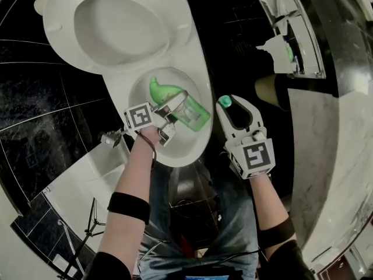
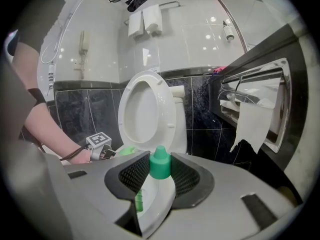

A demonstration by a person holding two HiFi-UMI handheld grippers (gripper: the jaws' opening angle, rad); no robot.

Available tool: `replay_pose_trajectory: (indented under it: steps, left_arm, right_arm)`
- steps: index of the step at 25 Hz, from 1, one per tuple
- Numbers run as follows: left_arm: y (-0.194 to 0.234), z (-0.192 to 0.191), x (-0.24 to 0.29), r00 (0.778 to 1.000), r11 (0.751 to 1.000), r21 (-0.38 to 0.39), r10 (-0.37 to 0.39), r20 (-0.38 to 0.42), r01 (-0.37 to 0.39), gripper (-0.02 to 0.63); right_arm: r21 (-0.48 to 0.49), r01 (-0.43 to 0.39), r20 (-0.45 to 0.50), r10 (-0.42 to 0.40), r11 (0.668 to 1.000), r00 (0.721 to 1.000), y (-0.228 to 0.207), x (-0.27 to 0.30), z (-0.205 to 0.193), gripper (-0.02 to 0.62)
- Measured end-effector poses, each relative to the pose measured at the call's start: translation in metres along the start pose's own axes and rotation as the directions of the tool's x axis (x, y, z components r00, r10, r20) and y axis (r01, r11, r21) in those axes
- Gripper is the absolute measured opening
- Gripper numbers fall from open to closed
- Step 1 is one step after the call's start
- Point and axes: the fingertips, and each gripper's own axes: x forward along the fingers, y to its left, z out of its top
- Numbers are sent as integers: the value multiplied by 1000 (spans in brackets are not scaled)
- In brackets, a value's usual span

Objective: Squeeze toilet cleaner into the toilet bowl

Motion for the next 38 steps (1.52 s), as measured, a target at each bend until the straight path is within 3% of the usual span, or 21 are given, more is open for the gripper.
replay_pose_trajectory:
  steps: [4,18,38]
  left_arm:
    - [4,8,-21,999,1000,2,6,35,-6,175]
    - [11,5,-85,990,999,-33,27,141,-23,175]
    - [19,-30,-97,970,974,-223,34,240,21,172]
  right_arm:
    - [-46,-19,22,20,999,1000,10,9,0,146]
    - [-62,-127,-1,127,990,992,61,32,7,146]
    - [-94,-156,-16,155,983,988,61,15,4,146]
